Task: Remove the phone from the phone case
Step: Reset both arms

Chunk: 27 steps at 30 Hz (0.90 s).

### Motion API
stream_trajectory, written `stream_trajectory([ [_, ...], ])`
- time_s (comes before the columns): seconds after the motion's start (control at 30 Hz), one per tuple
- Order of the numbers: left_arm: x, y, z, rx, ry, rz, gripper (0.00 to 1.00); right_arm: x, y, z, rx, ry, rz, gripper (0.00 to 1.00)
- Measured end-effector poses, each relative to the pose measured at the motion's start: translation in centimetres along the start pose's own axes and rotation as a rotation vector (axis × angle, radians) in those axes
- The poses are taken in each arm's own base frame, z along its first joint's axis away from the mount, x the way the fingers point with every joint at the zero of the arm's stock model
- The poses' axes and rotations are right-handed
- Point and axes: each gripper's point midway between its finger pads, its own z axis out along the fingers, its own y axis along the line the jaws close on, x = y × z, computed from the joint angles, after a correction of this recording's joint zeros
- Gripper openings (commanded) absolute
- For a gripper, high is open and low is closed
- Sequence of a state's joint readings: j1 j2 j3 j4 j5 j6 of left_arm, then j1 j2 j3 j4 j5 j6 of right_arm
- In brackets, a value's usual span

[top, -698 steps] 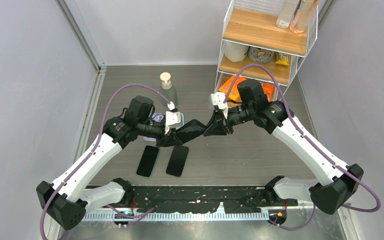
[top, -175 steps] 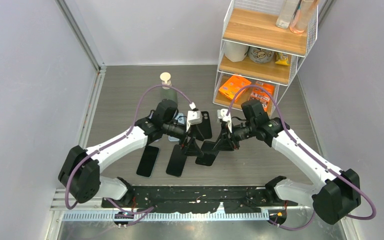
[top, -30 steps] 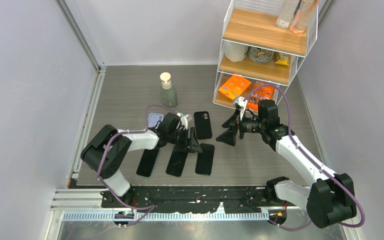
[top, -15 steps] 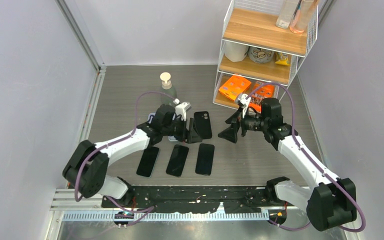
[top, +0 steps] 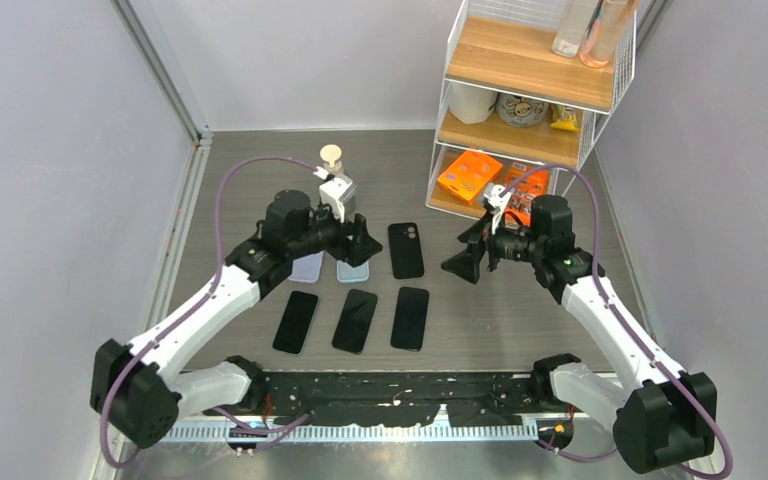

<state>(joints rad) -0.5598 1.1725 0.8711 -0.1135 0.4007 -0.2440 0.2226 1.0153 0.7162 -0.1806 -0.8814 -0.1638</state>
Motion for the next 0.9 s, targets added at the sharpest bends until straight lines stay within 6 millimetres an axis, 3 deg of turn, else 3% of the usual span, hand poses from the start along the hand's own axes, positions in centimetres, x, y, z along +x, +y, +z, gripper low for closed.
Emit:
stream_trajectory([
  [0.27, -5.6, 1.0, -5.5, -0.165, -0.151, 0.213, 0.99, -0.8, -0.8, -0.9, 0.041, 0.006, -0.006, 0.95],
  [0.37, -6.3, 2.1, -7.6, -0.252, -0.182, 0.237, 0.99, -0.8, -1.1, -1.0, 0.039, 0.015, -0.003, 0.95],
  [0.5, -6.7, 3.8, -10.2, -0.371, -0.216, 0.252, 0.99, 0.0, -1.7, -0.8, 0.032, 0.048, 0.036, 0.96],
  [0.67, -5.5, 6.1, -13.3, -0.508, -0.232, 0.257, 1.00, 0.8, -2.5, -0.7, 0.063, 0.080, 0.092, 0.95],
  [0.9, -4.5, 7.1, -16.8, -0.612, -0.246, 0.276, 1.00, -0.5, -4.4, -1.4, 0.179, 0.080, 0.075, 0.95],
])
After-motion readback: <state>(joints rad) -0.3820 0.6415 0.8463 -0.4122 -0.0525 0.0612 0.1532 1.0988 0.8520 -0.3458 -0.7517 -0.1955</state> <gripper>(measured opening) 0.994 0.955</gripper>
